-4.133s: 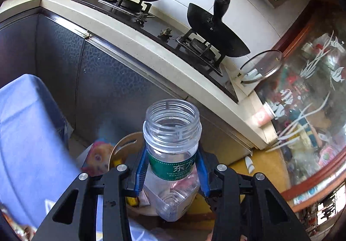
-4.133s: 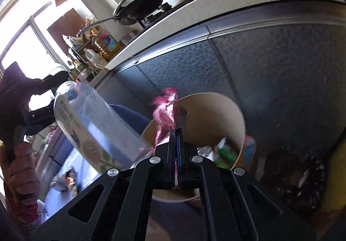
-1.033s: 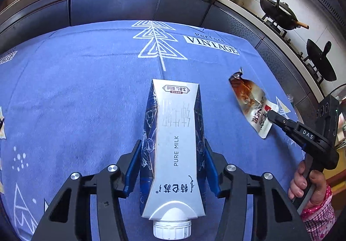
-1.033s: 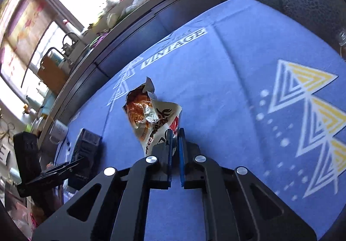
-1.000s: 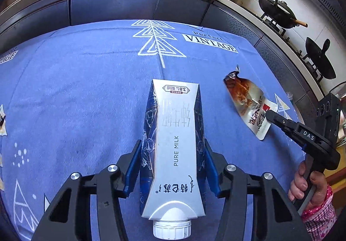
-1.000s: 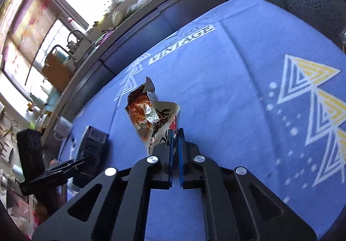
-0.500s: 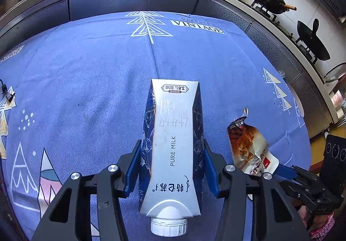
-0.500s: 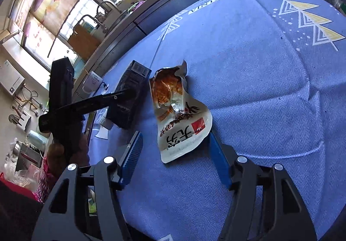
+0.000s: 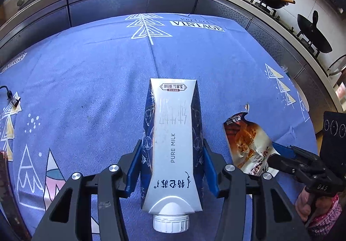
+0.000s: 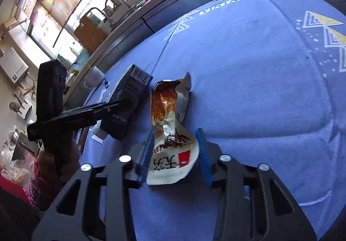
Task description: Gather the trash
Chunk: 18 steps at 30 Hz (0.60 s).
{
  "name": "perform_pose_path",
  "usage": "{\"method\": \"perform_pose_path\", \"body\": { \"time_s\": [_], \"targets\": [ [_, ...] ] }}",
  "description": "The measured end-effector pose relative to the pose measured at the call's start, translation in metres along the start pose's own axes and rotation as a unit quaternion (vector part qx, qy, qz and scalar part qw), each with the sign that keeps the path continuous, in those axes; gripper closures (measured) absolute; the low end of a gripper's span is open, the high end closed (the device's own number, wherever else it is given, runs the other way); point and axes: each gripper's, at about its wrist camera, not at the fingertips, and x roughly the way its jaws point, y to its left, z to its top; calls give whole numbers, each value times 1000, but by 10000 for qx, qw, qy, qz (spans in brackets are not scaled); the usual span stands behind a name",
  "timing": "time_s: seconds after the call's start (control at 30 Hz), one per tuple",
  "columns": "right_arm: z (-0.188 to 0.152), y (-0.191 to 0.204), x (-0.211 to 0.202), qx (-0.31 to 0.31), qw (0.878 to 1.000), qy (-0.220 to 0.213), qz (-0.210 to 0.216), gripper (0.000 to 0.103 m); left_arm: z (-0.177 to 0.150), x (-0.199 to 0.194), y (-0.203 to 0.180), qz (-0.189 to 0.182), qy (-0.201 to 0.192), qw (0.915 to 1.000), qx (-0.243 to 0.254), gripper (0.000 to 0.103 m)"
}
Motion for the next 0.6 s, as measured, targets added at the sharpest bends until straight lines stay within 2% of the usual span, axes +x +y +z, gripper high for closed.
{"method": "perform_pose_path", "body": {
  "time_s": [0.07,0.2,0.33,0.6],
  "targets": [
    [-6,11,12,-132,9997,181,128,93,-2,-2,-3,47,-27,10000,52,52],
    [-9,14,10,-3,9991,151,405,97,-1,-5,-3,-93,-11,10000,-4,53],
    [-3,-1,-16,365,9979,-226,481,98,6,-13,-14,-297,-92,9995,32,53],
    [-2,-48,-76,803,9918,-998,-41,98,38,-10,-77,-853,-141,9942,633,53]
  ]
}}
